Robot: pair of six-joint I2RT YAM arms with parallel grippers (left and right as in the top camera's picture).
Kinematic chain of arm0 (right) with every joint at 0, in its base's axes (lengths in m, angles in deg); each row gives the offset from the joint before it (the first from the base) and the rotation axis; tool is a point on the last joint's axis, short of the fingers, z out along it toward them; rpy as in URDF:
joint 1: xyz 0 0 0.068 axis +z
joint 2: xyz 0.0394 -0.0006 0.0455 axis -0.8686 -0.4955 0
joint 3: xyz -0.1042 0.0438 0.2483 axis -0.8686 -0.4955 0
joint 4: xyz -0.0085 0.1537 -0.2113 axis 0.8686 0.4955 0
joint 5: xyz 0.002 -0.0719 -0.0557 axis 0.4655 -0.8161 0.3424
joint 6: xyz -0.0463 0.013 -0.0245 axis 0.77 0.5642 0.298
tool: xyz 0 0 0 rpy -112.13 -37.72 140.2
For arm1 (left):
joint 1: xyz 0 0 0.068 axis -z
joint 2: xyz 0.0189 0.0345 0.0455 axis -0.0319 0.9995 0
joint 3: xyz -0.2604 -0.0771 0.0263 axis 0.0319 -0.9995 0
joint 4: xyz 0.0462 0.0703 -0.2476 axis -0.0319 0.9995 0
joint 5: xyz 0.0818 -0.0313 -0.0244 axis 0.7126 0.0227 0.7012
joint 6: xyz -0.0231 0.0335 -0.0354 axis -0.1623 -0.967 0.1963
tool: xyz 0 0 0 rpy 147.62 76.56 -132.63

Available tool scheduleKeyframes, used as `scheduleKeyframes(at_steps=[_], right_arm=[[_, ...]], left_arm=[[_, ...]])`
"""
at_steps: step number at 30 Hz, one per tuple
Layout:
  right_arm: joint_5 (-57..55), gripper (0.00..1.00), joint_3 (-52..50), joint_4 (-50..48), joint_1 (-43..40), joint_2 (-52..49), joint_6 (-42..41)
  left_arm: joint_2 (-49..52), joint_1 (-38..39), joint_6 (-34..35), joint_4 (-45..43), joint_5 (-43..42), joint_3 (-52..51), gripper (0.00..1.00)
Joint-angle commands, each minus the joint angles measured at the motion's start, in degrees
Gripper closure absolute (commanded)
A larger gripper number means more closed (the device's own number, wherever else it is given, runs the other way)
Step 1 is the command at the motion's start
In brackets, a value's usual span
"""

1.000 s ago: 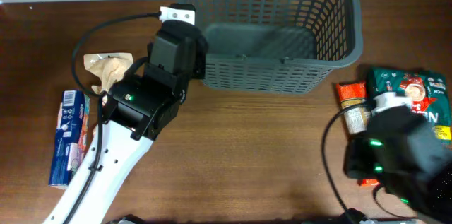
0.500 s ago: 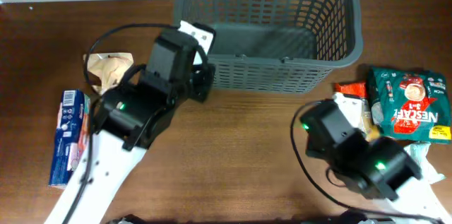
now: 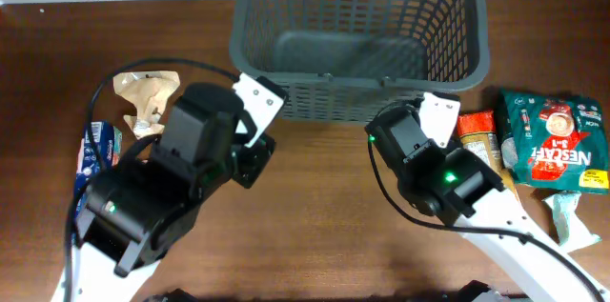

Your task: Pack container

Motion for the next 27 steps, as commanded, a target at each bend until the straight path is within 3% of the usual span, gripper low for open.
scheduleKeyframes(at_steps=[1, 10, 27], right_arm=[[-6.25, 0.96, -0.15, -2.16, 0.46, -1.05, -0.48], [-7.23, 0.96, -0.15, -7.48, -0.61, -3.19, -0.50], [-7.17, 0.96, -0.17, -12.68, -11.10, -4.15, -0.24]], left_arm=[[-1.31, 0.20, -2.03, 1.38, 0.72, 0.68, 0.98], [-1.29, 0.20, -2.89, 3.34, 3.43, 0.68, 0.98], [-1.29, 0.20, -3.28, 3.67, 4.55, 0.68, 0.98]])
